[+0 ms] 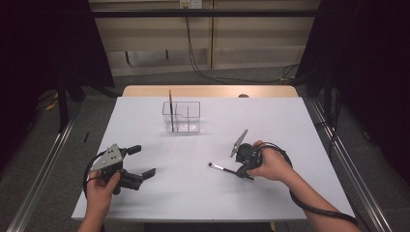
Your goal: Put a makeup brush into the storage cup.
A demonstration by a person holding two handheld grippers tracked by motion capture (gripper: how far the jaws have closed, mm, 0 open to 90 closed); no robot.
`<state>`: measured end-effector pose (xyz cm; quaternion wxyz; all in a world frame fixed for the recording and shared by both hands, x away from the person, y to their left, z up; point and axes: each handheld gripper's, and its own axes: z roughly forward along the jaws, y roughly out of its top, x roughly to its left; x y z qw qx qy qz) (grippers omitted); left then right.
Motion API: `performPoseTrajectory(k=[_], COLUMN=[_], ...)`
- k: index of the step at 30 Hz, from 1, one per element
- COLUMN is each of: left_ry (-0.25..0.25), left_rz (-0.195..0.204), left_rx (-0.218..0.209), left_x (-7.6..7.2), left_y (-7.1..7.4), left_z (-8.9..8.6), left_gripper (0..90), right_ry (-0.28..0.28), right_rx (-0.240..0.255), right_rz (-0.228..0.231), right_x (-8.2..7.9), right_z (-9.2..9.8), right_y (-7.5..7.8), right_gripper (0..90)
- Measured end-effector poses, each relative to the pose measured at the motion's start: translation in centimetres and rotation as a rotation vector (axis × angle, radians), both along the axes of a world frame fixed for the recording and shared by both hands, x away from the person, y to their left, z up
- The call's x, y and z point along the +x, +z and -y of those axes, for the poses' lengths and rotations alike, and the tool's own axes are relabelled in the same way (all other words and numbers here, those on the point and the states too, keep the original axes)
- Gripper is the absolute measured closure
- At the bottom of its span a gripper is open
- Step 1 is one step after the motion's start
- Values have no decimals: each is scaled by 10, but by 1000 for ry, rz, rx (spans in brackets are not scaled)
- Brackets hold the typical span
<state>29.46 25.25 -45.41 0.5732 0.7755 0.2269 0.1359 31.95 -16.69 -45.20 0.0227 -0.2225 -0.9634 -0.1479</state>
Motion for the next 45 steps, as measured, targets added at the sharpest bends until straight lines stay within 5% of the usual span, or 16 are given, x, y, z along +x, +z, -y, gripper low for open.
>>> performPoseTrajectory(k=[5,23,39,45], left_ry=[4,-2,-4,-7], left_rz=[-1,-1,-3,-4], left_rx=[-11,-6,-13,-10], left_x=[0,-1,-1,-1], left_y=[0,0,0,0], left_z=[0,1,1,2], left_gripper=[0,0,0,0], right_ry=[-62,-269,-318,-319], right_rx=[103,558,774,817], right_rz=[15,189,293,309], right_x=[0,-9,-19,-22], right_z=[5,31,33,31], right_y=[3,6,2,0], right_gripper=[851,851,851,851])
